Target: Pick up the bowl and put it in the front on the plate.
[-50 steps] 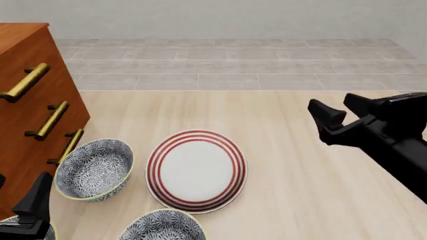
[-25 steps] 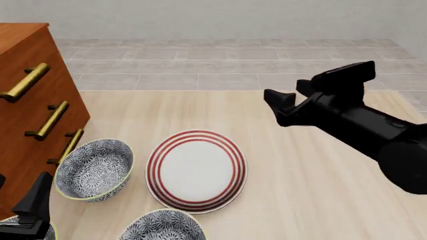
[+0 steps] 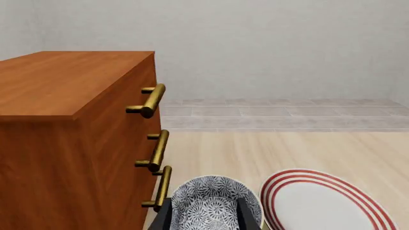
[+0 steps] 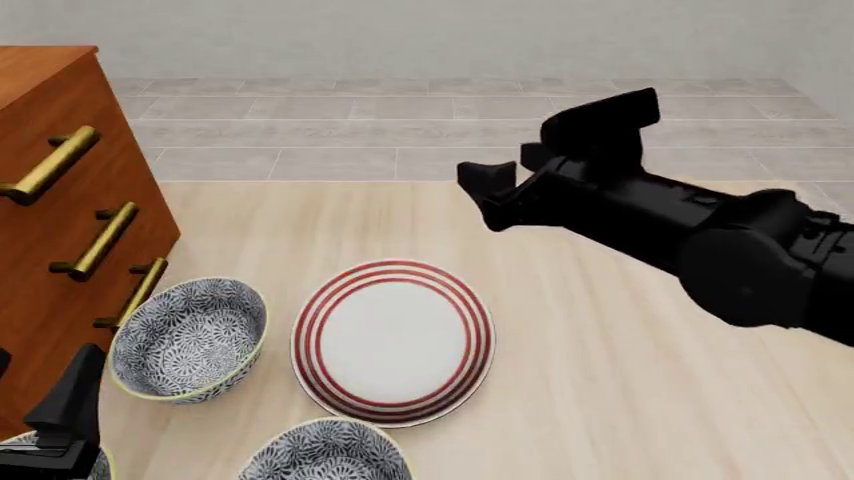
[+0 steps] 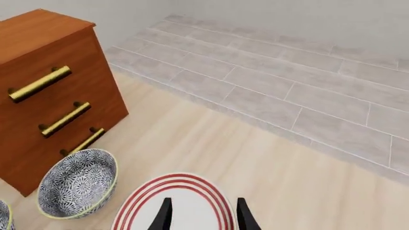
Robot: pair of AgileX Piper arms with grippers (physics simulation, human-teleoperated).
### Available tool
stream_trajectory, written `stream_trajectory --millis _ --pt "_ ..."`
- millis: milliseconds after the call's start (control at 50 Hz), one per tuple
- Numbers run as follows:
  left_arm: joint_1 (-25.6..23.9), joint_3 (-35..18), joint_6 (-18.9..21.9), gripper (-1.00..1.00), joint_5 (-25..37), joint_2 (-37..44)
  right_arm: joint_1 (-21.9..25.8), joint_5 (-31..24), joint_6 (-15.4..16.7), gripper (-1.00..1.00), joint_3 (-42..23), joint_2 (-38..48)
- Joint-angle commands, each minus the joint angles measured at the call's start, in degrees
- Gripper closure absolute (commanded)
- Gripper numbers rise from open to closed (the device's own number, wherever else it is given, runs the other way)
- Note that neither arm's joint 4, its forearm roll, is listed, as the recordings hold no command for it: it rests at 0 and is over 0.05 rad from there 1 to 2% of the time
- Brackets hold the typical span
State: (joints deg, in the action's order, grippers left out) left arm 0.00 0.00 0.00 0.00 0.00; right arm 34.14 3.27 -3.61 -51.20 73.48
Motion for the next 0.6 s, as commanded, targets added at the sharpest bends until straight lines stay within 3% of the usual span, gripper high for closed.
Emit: stream_trajectory --millis 20,600 --pt "0.0 0.0 0.0 -1.00 0.0 0.0 2.6 -3.1 0.2 -1.00 -4.9 3.8" --pt "0.0 0.0 0.0 -1.00 0.0 0.0 7.9 -9.7 -1.6 -1.00 -19.7 17.0"
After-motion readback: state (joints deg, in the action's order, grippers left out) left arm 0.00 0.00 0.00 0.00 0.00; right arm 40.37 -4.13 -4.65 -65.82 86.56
